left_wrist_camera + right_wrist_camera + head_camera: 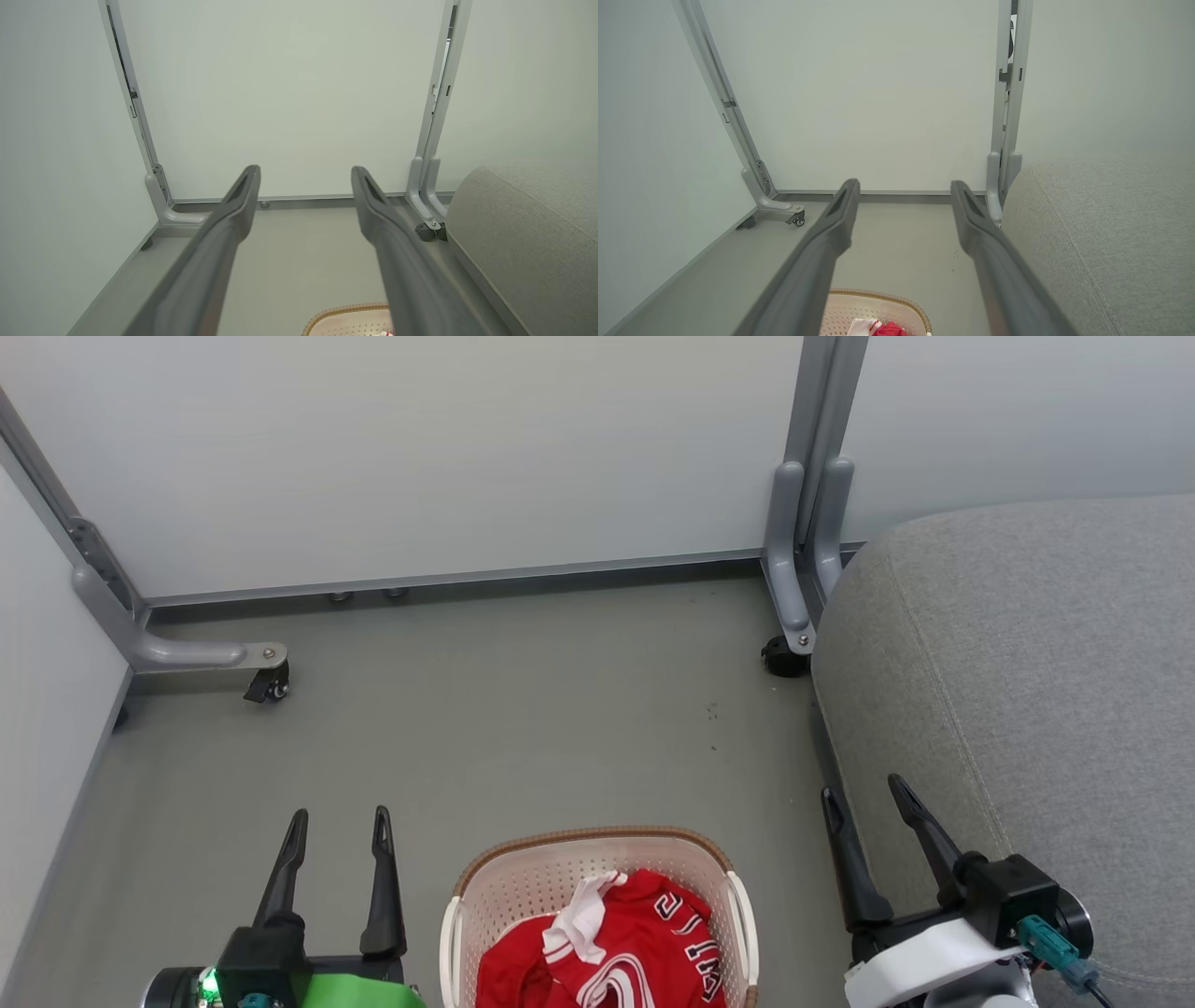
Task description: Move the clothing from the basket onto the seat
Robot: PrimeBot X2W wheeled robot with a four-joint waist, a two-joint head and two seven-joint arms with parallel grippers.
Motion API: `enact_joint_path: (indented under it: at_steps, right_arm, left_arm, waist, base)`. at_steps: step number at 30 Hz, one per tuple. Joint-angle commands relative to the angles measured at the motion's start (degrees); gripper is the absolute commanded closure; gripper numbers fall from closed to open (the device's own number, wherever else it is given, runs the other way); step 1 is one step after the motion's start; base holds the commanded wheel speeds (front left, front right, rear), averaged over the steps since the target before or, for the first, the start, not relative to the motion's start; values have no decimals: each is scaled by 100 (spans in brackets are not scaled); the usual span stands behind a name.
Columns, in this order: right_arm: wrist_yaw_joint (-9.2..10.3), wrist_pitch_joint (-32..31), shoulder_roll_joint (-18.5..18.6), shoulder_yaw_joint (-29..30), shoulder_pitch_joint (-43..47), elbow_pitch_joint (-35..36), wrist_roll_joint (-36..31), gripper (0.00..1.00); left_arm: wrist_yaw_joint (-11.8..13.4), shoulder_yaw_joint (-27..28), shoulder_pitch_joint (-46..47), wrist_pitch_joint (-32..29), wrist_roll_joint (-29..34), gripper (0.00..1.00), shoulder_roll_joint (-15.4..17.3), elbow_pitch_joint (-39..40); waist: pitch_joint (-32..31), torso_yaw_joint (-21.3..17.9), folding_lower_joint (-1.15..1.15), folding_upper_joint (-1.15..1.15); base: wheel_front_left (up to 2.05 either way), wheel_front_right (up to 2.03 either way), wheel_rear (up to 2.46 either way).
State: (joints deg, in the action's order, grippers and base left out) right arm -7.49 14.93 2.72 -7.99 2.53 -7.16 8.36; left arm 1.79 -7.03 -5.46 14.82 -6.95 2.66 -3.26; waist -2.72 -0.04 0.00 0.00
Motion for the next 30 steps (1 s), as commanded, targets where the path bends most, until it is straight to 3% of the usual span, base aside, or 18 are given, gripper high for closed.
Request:
enact_joint_path:
  at_steps: [1,30]
  right_arm:
    - [0,35,29,-11,69,23,-86,0]
    - [0,32,28,23,-13,23,40,0]
  left_arm:
    - [32,8,-89,48,81,0,39,33]
    - [-42,-42,-1,37,-11,0,38,-142]
  waist:
    - [7,-8,0,0]
    - [157,-50,0,0]
  base:
    - [0,0,0]
    - [0,0,0]
